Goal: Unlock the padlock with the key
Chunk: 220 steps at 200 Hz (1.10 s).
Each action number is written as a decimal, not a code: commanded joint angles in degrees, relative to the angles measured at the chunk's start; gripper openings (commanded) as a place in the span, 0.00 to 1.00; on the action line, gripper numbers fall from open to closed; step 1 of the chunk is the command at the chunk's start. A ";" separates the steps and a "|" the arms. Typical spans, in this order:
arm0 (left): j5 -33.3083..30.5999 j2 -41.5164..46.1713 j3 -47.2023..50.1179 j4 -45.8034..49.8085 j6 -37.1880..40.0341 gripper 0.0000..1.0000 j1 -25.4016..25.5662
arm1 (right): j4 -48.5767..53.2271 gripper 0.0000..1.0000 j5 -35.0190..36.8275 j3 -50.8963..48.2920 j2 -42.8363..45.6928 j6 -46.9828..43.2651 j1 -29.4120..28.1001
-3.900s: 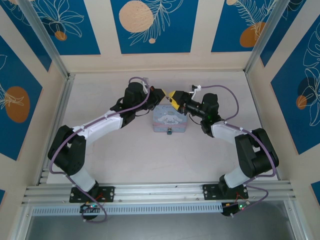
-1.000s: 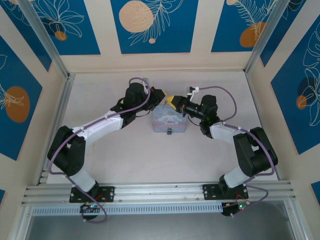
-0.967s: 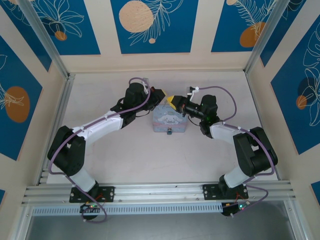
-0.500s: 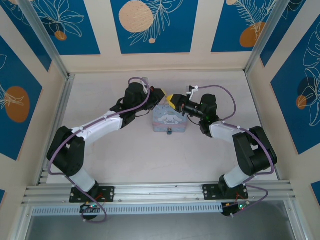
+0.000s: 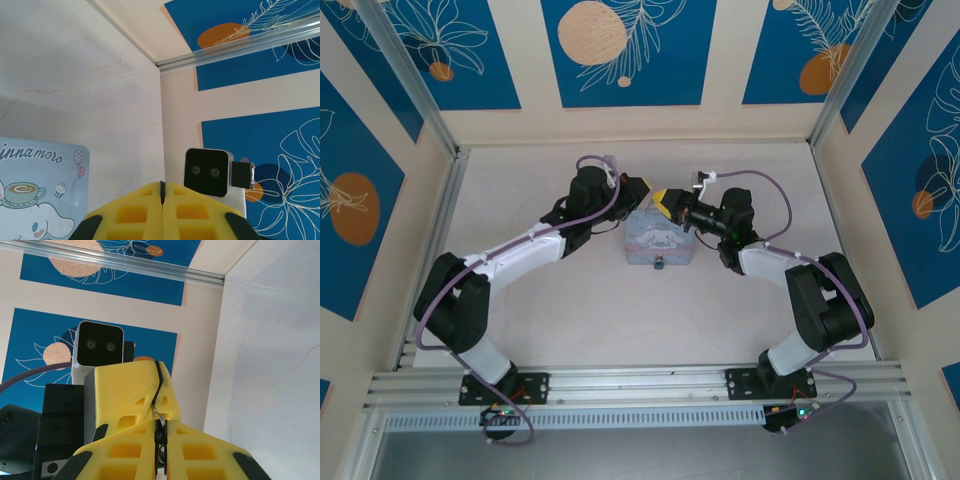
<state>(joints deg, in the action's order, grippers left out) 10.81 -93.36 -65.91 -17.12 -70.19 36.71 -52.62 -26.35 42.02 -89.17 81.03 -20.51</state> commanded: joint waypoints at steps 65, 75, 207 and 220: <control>-0.35 0.64 0.91 -0.01 -0.59 0.00 1.44 | -2.75 0.11 -1.15 2.65 -0.47 0.27 -0.66; -0.35 0.60 0.88 -0.02 -0.60 0.00 1.54 | -2.87 0.08 -1.07 2.63 -0.53 0.43 -0.63; -3.73 4.15 1.58 3.97 0.80 0.58 1.61 | -3.88 0.00 -0.72 -0.16 -0.51 2.14 0.62; -3.86 4.41 1.27 4.78 1.40 0.75 1.66 | -3.32 0.00 -0.73 -0.89 -0.07 2.10 0.95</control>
<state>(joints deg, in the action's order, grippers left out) 8.10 -91.07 -64.75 -14.68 -69.84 37.71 -54.85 -26.59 42.28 -90.28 83.18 -20.18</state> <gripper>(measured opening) 0.649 0.063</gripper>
